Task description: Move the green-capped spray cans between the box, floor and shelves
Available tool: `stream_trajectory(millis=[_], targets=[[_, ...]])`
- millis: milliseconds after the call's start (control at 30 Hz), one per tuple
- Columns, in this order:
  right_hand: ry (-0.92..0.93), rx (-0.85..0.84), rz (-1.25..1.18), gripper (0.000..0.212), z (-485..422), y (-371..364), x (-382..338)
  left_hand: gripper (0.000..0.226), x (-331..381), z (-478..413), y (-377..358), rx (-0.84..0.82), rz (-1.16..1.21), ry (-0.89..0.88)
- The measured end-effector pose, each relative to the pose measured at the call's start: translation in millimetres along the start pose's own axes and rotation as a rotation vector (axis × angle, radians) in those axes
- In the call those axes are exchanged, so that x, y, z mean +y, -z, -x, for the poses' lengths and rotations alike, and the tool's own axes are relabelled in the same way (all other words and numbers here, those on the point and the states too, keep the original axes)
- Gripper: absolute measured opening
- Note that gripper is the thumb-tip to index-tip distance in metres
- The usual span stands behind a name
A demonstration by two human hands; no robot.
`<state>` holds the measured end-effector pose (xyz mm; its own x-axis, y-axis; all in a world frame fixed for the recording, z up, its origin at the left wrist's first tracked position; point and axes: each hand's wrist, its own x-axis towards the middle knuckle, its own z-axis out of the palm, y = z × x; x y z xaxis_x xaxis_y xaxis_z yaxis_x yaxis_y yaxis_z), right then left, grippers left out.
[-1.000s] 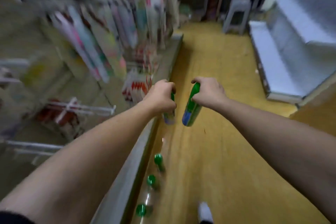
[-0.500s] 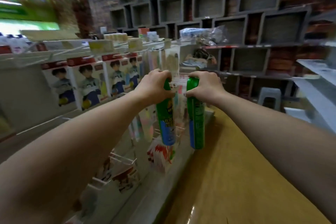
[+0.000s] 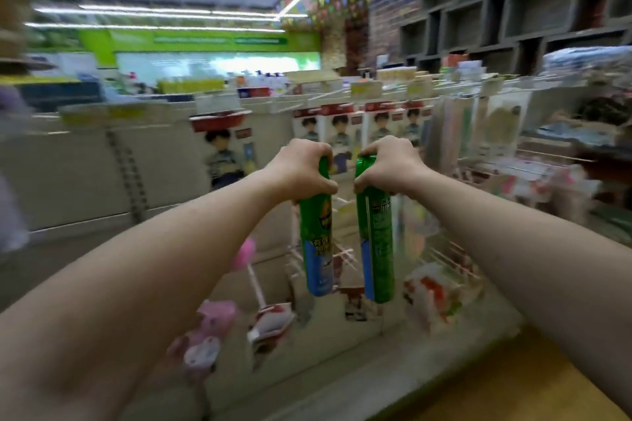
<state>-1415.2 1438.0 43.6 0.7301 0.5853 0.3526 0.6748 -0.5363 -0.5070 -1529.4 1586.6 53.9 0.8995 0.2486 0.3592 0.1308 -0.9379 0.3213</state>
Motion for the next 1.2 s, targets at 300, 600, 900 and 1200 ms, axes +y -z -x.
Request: stream_trajectory(millis=[300, 600, 900, 1200], targets=[[0.272, -0.17, -0.168, 0.076, 5.4, -90.2, -175.0, 0.026, -106.6, 131.0, 100.2, 0.141, -0.062, 0.332], [0.482, -0.354, -0.267, 0.071, 69.3, -187.4, -370.2, 0.029, -204.4, 294.0, 213.1, 0.222, -0.206, 0.616], [0.678, -0.528, -0.373, 0.073, 167.0, -292.8, -553.1, 0.029, -286.0, 486.6, 297.3, 0.265, -0.386, 0.868], [0.95, -0.755, -0.358, 0.064, 285.5, -393.1, -708.1, 0.028, -342.0, 670.9, 331.2, 0.31, -0.438, 1.221]])
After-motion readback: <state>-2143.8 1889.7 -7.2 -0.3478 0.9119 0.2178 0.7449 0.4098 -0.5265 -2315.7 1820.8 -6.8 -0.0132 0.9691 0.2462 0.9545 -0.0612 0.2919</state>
